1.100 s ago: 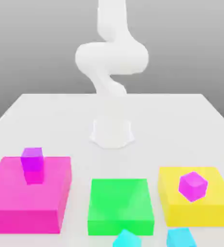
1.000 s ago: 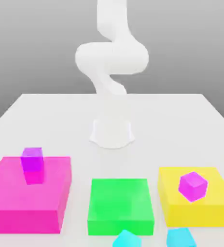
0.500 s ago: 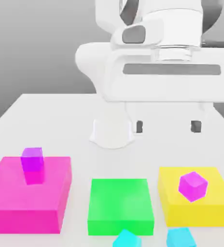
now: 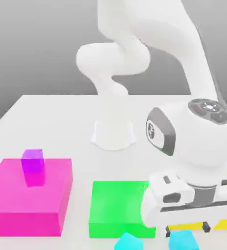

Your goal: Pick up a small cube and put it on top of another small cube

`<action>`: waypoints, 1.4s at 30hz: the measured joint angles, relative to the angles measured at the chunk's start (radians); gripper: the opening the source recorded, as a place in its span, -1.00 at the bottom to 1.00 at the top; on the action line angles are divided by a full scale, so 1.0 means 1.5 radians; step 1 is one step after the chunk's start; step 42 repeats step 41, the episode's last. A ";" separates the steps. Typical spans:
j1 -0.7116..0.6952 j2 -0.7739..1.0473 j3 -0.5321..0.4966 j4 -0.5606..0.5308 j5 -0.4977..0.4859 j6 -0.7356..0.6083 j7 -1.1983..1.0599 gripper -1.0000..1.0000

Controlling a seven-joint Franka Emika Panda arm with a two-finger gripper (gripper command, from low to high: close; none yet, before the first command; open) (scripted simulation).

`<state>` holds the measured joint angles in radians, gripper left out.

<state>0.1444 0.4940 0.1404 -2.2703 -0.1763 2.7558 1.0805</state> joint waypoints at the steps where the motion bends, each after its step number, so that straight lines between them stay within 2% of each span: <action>1: 0.004 0.014 -0.004 0.003 -0.004 0.011 0.003 -1.00; 8: 0.003 0.012 -0.003 0.003 -0.004 0.010 0.003 -1.00; 13: -0.022 -0.094 0.014 -0.025 0.031 -0.068 -0.018 -1.00; 21: -0.159 -0.286 -0.108 -0.140 0.043 -0.143 0.036 -1.00; 33: -0.381 -0.573 -0.242 -0.315 0.034 -0.248 0.142 -1.00; 38: -0.391 -0.498 -0.262 -0.353 0.046 -0.136 0.138 -1.00; 39: -0.390 -0.483 -0.264 -0.358 0.048 -0.116 0.137 1.00; 42: -0.390 -0.483 -0.264 -0.358 0.048 -0.116 0.137 1.00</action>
